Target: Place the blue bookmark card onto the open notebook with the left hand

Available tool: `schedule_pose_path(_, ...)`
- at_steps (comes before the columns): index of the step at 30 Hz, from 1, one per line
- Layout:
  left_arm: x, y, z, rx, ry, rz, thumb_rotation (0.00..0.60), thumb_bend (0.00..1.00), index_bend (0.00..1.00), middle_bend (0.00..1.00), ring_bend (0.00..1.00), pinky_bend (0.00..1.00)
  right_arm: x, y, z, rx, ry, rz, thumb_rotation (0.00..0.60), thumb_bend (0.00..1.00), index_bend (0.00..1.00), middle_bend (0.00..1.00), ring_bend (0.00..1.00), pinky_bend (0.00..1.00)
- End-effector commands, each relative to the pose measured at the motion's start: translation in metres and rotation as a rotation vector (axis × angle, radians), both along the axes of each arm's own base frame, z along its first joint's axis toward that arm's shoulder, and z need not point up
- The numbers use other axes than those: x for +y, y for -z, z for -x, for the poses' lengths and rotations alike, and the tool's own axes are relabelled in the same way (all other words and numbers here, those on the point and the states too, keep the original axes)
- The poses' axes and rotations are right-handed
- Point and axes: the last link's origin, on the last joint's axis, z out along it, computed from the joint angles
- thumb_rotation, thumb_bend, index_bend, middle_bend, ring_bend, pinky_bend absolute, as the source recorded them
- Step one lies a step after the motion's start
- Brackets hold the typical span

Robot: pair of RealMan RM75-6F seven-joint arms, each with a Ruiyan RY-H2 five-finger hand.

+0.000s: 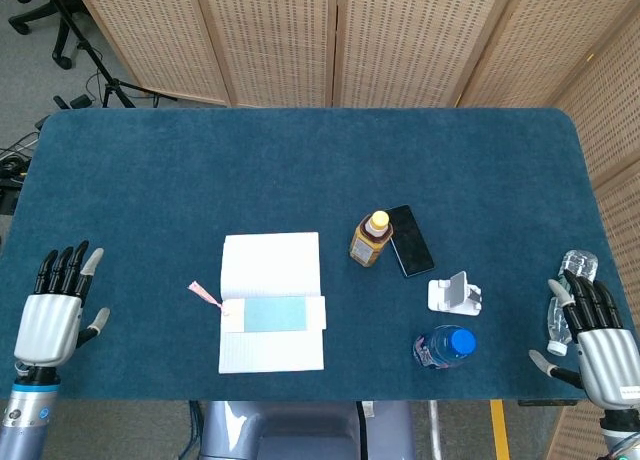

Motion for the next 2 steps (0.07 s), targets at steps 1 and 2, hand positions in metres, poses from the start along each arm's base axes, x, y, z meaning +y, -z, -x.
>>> schedule_pose_path(1,-0.0002,-0.0016,0.0011,-0.002,0.001,0.000,0.600,0.25,0.00,0.00,0.00,0.07,-0.0002,0.0008,0.0000,0.002,0.001,-0.002,0.600,0.00,0.00,0.00,0.00,0.00)
schedule_pose_path(2,-0.0002,-0.0018,0.0014,-0.001,0.001,0.000,0.600,0.25,0.00,0.00,0.00,0.07,-0.0003,0.0009,-0.0001,0.002,0.002,-0.002,0.600,0.00,0.00,0.00,0.00,0.00)
